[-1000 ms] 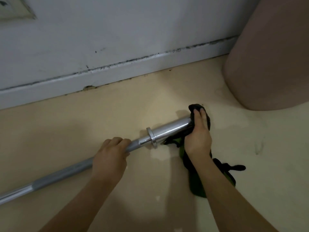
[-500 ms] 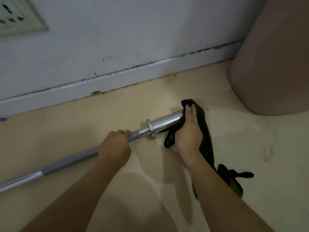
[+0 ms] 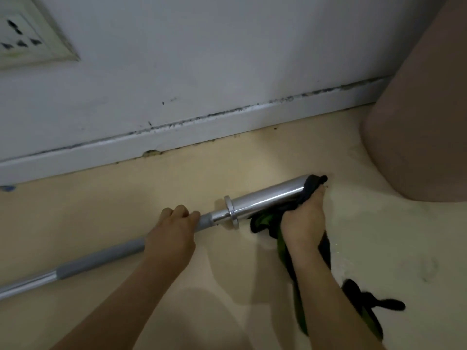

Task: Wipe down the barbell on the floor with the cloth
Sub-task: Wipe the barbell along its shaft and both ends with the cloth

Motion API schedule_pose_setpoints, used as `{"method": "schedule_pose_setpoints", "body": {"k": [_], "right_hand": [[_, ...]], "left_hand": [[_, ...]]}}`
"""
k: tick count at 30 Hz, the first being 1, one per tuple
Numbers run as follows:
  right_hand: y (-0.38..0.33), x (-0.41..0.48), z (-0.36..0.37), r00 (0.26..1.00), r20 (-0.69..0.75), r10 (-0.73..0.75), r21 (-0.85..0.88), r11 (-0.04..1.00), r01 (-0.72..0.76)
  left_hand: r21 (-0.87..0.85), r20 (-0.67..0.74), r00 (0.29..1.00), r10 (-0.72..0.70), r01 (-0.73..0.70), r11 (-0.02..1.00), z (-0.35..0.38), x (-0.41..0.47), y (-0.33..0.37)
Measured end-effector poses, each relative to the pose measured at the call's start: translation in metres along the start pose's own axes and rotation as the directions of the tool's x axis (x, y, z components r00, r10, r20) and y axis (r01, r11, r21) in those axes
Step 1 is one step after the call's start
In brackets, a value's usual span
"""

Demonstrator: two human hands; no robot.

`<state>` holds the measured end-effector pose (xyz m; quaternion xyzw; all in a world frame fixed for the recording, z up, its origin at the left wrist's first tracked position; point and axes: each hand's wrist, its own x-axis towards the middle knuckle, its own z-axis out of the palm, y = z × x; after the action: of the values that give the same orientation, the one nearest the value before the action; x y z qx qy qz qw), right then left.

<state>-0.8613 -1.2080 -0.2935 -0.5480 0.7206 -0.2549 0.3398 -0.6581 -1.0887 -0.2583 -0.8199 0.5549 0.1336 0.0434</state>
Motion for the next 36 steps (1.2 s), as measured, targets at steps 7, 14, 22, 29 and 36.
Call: {"method": "schedule_pose_setpoints", "body": {"k": [7, 14, 22, 29, 36], "right_hand": [[-0.009, -0.047, 0.004, 0.9, 0.176, -0.398, 0.041, 0.917, 0.398], [-0.032, -0.026, 0.008, 0.854, 0.326, -0.407, -0.204, 0.851, 0.483], [-0.022, -0.085, -0.003, 0.733, 0.51, -0.451, -0.096, 0.817, 0.569], [-0.054, -0.101, 0.007, 0.6, 0.606, -0.523, -0.084, 0.707, 0.702], [-0.113, -0.079, 0.051, 0.586, 0.793, -0.167, -0.496, 0.382, 0.78]], "left_hand": [[-0.009, 0.005, 0.999, 0.031, -0.031, 0.999, -0.002, 0.007, -0.002], [-0.041, 0.043, 0.998, 0.042, -0.04, 0.998, -0.005, 0.013, -0.011], [-0.011, 0.077, 0.995, 0.056, -0.055, 0.998, -0.005, 0.005, -0.008], [0.016, 0.058, 0.996, 0.061, -0.062, 0.998, -0.001, 0.001, -0.005], [-0.015, 0.01, 1.0, 0.024, -0.024, 1.0, 0.0, -0.003, -0.005]]}}
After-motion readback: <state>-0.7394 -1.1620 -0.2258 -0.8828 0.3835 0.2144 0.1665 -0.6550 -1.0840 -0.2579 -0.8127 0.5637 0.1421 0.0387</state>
